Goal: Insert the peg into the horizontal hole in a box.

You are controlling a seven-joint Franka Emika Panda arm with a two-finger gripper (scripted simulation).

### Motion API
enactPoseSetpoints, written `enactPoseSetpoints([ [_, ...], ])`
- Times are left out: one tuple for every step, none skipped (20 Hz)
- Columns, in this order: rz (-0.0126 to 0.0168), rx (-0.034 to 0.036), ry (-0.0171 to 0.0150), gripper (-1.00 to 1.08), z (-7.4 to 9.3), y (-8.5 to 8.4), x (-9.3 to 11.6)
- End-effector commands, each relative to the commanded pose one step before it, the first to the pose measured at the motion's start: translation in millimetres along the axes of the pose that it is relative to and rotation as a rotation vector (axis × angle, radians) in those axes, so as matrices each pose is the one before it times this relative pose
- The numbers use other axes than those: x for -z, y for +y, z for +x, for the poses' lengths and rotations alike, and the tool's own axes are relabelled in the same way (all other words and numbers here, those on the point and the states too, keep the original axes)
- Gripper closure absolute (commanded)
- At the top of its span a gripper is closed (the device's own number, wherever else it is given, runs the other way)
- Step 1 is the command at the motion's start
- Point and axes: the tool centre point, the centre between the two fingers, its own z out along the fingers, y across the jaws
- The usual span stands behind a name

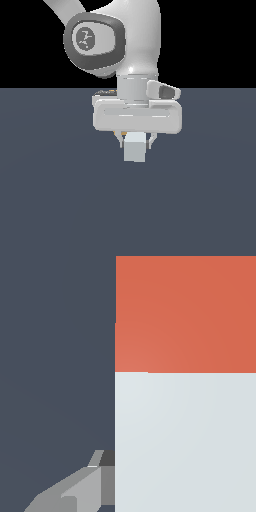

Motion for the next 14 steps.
enactPoseSetpoints([
  [-0.00439, 0.07486, 0.00047, 1.08, 18.00, 14.66, 10.13],
  [0.00000, 0.02764, 0.00012, 1.08, 6.49, 5.05, 2.82],
  [0.00000, 0.02621, 0.00013, 1.08, 6.17, 4.79, 2.66],
  [0.00001, 0.02478, 0.00014, 1.08, 5.84, 4.52, 2.50],
  [0.00002, 0.02338, 0.00015, 1.08, 5.53, 4.26, 2.35],
  [0.00002, 0.02198, 0.00015, 1.08, 5.22, 4.00, 2.19],
  [0.00003, 0.02057, 0.00015, 1.08, 4.90, 3.73, 2.03],
  [0.00003, 0.01917, 0.00015, 1.08, 4.58, 3.47, 1.88],
  [0.00004, 0.01774, 0.00015, 1.08, 4.24, 3.21, 1.73],
  [0.00004, 0.01627, 0.00014, 1.08, 3.90, 2.94, 1.58],
  [0.00004, 0.01478, 0.00013, 1.08, 3.55, 2.67, 1.43],
  [0.00004, 0.01327, 0.00013, 1.08, 3.20, 2.39, 1.27],
  [0.00004, 0.01176, 0.00012, 1.08, 2.84, 2.11, 1.11],
  [0.00004, 0.01024, 0.00011, 1.08, 2.50, 1.83, 0.95],
])
